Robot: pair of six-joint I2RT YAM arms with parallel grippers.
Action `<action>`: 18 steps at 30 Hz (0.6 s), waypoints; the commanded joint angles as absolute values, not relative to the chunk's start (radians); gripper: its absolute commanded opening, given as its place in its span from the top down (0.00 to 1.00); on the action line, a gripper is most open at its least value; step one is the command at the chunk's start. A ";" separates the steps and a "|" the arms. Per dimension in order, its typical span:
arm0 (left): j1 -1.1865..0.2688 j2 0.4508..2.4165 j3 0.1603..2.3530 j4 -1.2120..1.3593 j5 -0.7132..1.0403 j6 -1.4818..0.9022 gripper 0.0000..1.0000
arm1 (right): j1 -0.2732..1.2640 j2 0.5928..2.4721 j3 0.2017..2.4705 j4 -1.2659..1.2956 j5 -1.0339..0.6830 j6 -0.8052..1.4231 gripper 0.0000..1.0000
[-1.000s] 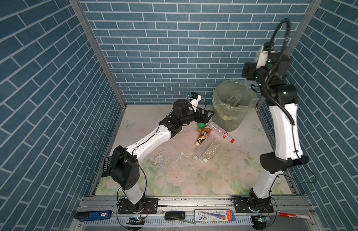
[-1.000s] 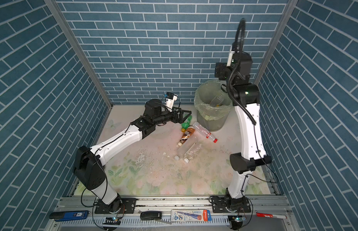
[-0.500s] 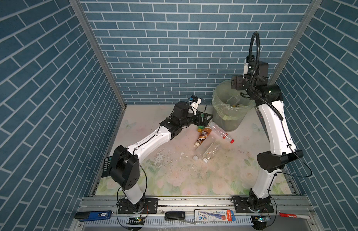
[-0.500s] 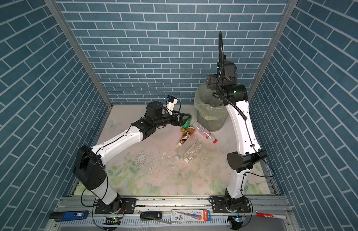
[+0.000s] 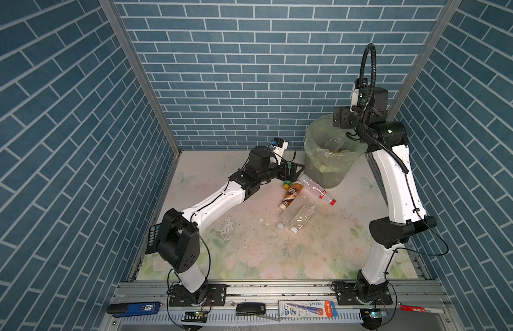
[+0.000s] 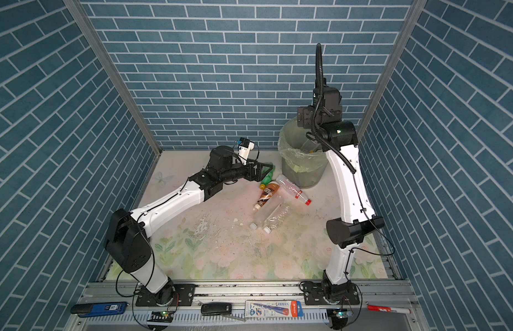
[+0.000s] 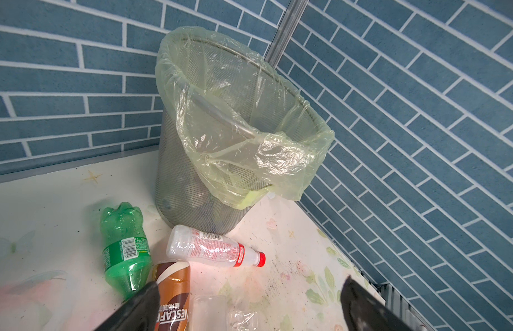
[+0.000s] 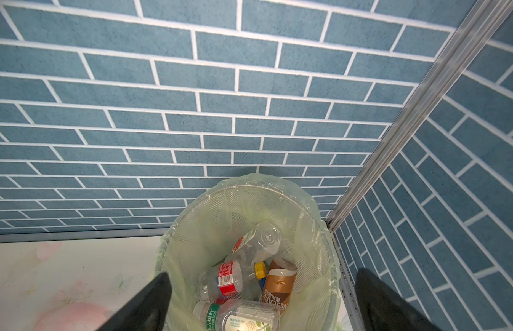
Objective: Throw the plastic bottles in the bin
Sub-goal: 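Swing the right gripper back while the left reaches to the frosted clear bottle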
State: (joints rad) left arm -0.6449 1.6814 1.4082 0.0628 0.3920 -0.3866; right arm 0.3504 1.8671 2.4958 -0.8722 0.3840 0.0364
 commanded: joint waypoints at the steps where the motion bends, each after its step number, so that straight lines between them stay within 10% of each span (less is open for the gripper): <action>1: -0.649 1.649 1.392 0.028 0.372 -0.366 0.01 | 0.354 1.852 2.540 -0.888 0.354 0.026 0.01; 18: -0.661 1.462 1.024 -0.071 0.240 -0.382 0.01 | 0.683 1.538 1.814 -0.681 0.345 0.116 0.01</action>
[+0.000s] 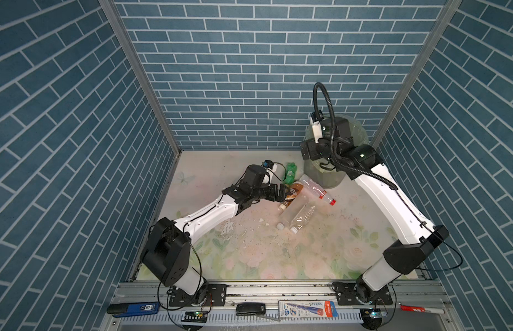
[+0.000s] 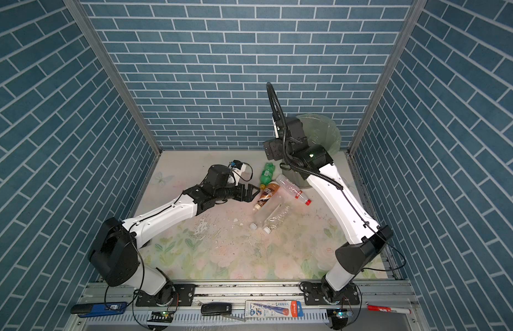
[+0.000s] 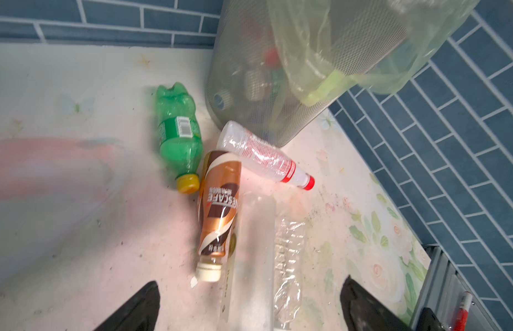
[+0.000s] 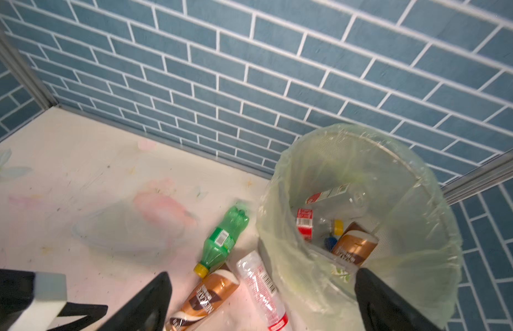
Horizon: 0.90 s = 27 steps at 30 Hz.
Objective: Throw the plastic bottles in the bin
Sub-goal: 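Swing the right gripper back while the left reaches to the frosted clear bottle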
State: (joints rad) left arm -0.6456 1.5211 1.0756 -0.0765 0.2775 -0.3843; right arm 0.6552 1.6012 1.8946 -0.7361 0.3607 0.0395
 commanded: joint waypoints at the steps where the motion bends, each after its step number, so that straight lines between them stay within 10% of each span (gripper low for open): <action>1: -0.672 1.436 0.999 -0.076 0.221 -0.372 0.01 | 0.700 1.515 1.777 -0.673 0.337 0.137 0.01; 13: -0.894 1.480 0.914 -0.093 -0.191 -0.278 0.01 | 0.758 1.268 1.349 -0.606 0.373 0.314 0.01; 27: -0.991 1.614 0.918 0.017 -0.266 -0.241 0.01 | 0.744 1.008 1.087 -0.612 0.425 0.385 0.01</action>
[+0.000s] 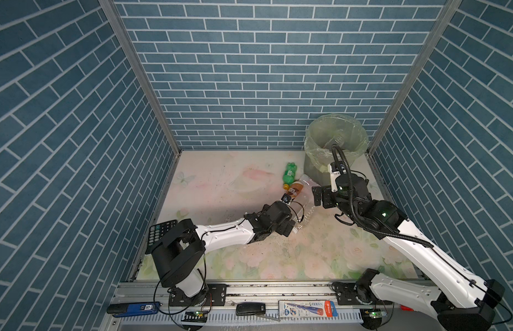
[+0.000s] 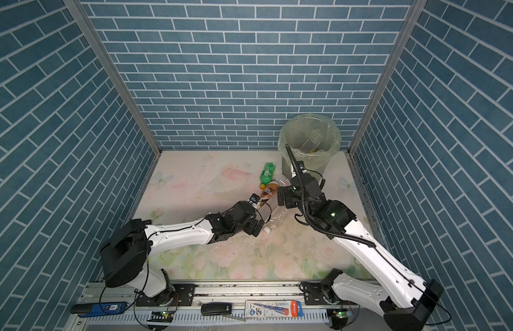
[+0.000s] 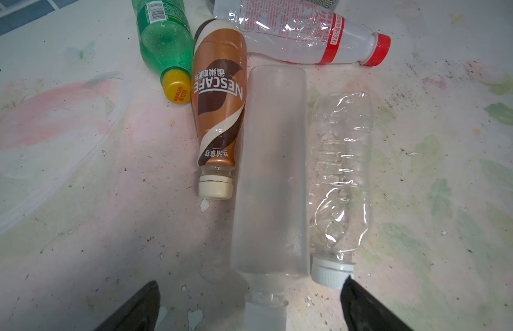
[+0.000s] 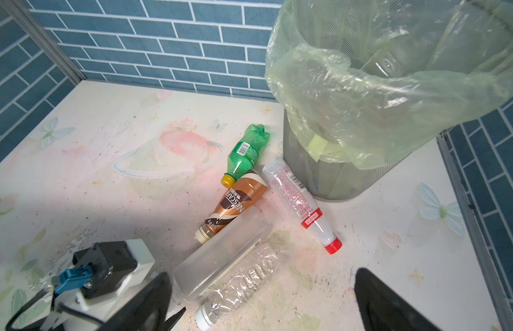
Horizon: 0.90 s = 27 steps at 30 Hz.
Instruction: Throw the plastic bottles in the bin
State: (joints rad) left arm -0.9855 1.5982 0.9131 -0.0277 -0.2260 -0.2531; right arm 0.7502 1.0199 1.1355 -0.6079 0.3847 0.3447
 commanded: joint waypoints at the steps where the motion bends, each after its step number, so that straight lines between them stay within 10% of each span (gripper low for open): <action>1: -0.990 1.617 0.913 0.025 -0.276 -0.244 0.01 | 0.736 1.006 1.076 -0.615 0.420 0.385 0.01; 27: -0.989 1.670 0.913 0.035 -0.273 -0.235 0.12 | 0.646 0.974 0.850 -0.478 0.302 0.458 0.01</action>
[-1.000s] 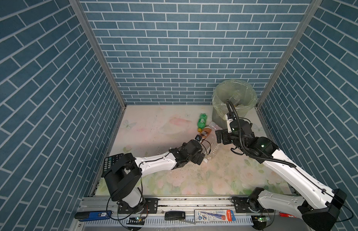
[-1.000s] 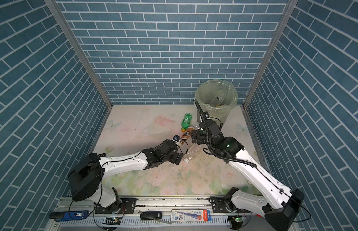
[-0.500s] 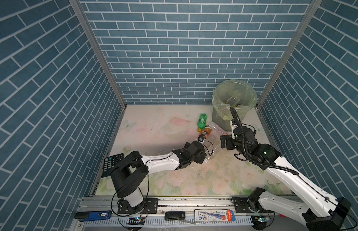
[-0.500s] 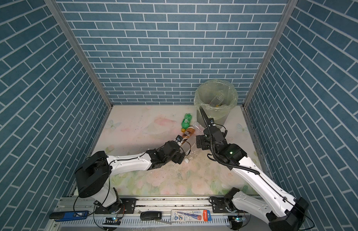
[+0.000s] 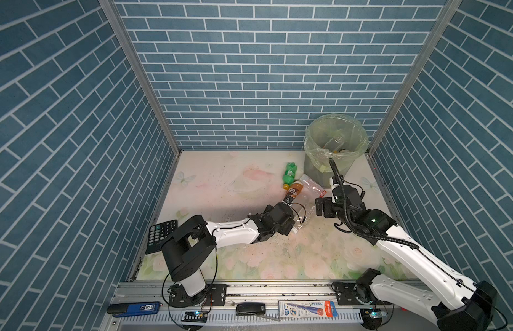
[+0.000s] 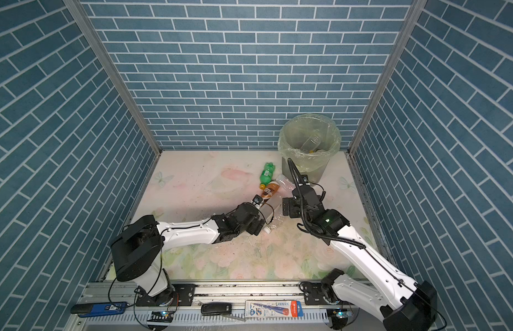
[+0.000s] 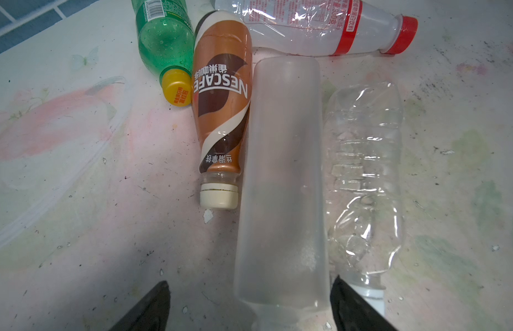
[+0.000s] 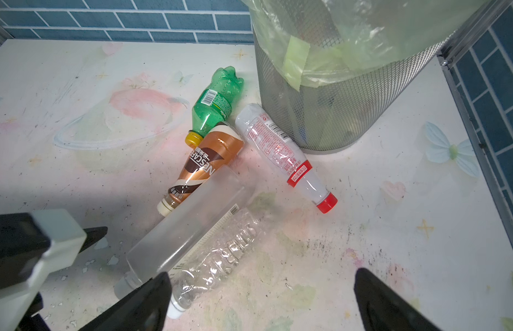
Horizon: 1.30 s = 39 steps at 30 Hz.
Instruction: Throw the plastic bottles in the bin
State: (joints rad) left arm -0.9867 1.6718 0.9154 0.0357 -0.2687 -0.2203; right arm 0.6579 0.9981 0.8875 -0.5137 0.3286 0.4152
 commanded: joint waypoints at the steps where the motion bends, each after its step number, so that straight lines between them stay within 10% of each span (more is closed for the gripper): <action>1: -0.989 1.671 0.914 0.036 -0.272 -0.238 0.12 | 0.640 0.971 0.843 -0.471 0.295 0.461 0.01; 39: -0.987 1.843 0.994 0.086 -0.181 -0.253 0.36 | 0.577 0.938 0.739 -0.389 0.216 0.508 0.01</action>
State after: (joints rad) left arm -0.9867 1.8141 0.9779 0.0944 -0.1978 -0.2413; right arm 0.5835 0.9459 0.7597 -0.4080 0.2188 0.4751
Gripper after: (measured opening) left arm 0.641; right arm 0.990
